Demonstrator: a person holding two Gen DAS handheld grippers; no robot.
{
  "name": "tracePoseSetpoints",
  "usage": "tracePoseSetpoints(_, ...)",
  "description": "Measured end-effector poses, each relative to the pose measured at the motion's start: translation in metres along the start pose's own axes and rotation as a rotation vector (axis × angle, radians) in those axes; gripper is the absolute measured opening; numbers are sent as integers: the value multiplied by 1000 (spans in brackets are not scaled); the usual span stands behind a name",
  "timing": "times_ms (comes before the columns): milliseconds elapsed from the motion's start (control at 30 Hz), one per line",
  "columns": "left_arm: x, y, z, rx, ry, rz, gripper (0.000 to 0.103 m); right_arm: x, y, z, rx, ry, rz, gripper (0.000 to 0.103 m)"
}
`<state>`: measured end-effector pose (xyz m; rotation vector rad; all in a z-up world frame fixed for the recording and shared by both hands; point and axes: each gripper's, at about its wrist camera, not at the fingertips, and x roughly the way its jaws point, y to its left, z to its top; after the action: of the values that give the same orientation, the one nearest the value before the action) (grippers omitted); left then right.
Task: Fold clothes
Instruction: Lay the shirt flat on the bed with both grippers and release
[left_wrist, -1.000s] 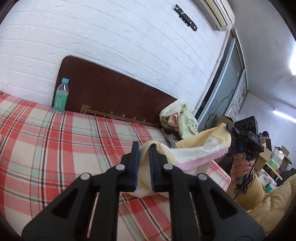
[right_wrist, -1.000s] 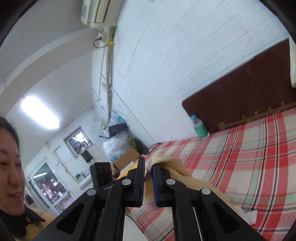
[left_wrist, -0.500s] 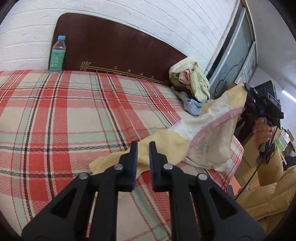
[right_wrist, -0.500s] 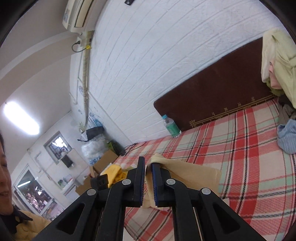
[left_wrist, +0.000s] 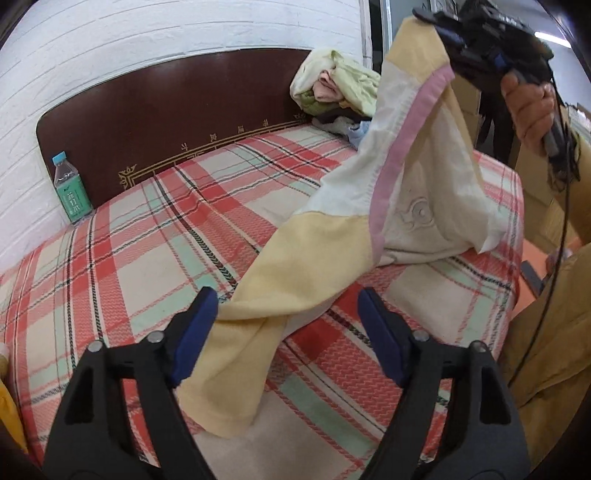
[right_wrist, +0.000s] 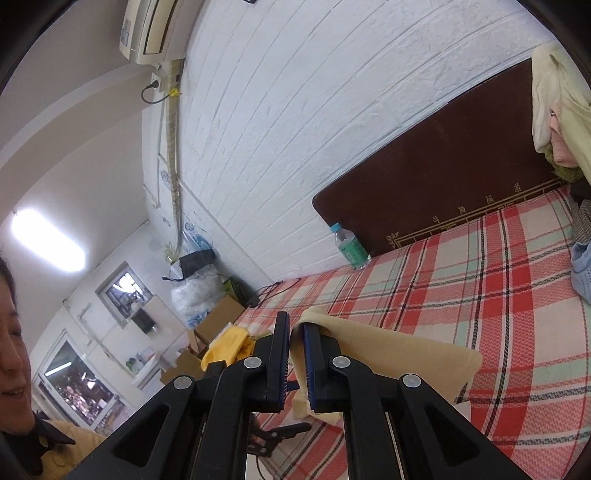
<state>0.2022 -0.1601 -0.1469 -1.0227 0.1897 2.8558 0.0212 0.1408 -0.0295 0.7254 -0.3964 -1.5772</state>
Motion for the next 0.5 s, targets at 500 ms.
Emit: tracePoseSetpoints(500, -16, 110, 98, -215, -128, 193, 6, 28, -15, 53, -47, -26, -87, 7)
